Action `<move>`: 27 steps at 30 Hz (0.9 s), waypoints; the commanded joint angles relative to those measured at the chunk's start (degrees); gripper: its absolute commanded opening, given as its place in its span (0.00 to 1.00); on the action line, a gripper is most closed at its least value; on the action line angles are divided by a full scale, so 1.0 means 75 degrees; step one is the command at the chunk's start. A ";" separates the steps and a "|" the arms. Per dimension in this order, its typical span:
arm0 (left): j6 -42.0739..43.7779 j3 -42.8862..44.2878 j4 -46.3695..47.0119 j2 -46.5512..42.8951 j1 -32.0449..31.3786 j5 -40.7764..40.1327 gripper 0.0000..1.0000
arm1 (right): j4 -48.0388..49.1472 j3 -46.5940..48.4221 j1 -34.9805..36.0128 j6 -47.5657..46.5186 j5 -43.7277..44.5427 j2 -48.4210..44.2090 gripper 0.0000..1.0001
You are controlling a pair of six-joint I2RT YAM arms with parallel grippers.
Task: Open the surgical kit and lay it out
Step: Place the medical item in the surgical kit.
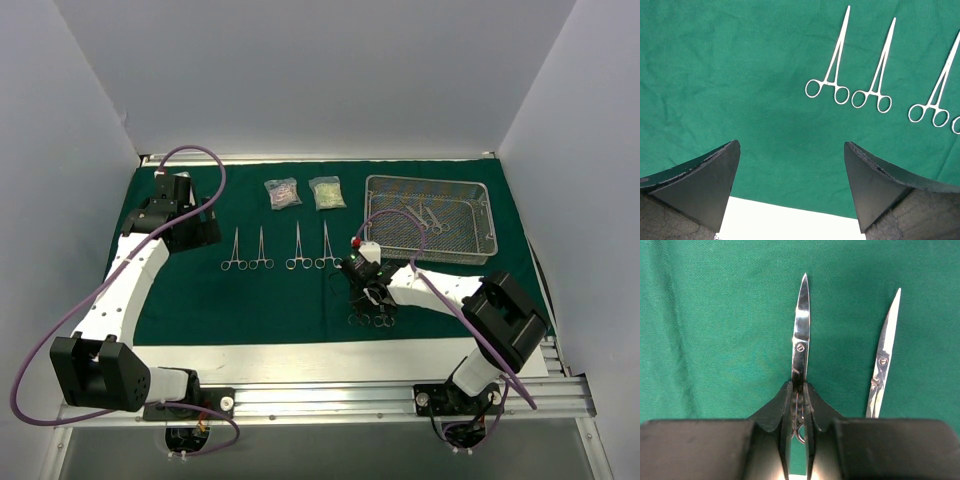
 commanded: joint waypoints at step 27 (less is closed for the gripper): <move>-0.0089 0.0219 0.0239 -0.0053 -0.0048 0.0017 0.94 | -0.0694 -0.0145 -0.0055 -0.0170 0.0073 -0.0503 0.23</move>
